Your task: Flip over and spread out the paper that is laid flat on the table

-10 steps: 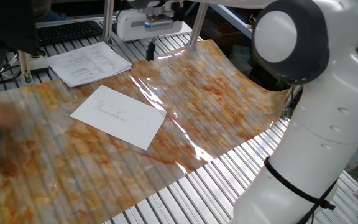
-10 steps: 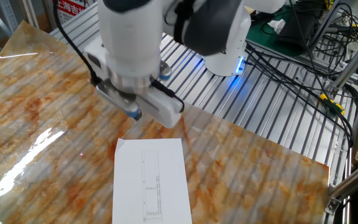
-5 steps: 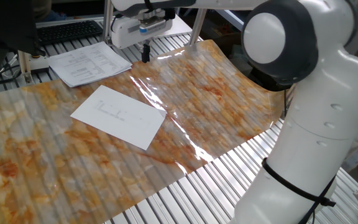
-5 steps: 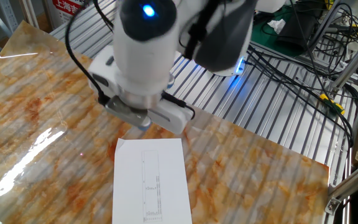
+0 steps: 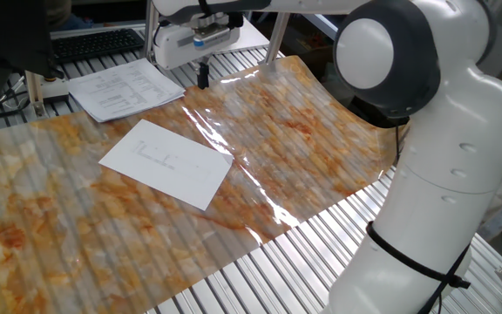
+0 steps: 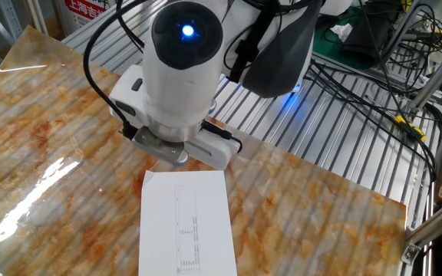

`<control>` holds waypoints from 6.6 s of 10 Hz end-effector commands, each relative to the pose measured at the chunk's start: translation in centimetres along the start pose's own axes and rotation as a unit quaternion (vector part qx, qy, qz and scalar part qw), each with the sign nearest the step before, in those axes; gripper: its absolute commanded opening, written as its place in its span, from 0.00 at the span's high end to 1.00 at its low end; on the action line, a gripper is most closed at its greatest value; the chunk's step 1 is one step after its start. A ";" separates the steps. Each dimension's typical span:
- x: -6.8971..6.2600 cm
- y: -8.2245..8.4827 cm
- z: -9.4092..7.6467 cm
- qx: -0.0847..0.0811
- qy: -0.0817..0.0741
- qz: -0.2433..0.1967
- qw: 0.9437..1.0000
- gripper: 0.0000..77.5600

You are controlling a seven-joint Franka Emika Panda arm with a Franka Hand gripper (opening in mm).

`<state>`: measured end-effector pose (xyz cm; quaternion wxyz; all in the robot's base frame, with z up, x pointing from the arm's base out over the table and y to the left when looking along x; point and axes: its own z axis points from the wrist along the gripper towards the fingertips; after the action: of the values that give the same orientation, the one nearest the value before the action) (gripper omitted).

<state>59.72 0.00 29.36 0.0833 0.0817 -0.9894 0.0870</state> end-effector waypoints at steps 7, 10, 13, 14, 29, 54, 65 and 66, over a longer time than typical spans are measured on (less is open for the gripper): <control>-0.3 -1.2 0.1 -0.007 -0.007 -0.032 0.999 0.99; -0.4 -1.9 0.7 -0.008 -0.008 -0.032 0.999 0.99; -0.3 -2.2 1.6 -0.010 -0.012 -0.033 0.999 0.99; -0.3 -2.5 2.3 -0.015 -0.014 -0.033 0.999 0.99; 1.4 -3.3 10.1 -0.026 -0.050 -0.032 0.998 0.99; 2.0 -5.7 20.8 -0.046 -0.095 -0.035 0.994 0.99; 1.8 -5.7 21.9 -0.071 -0.096 -0.021 0.993 0.99; 1.8 -5.7 21.9 -0.070 -0.094 -0.006 0.993 0.99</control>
<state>55.55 -9.86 9.25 -0.0007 0.1030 -0.9946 0.0096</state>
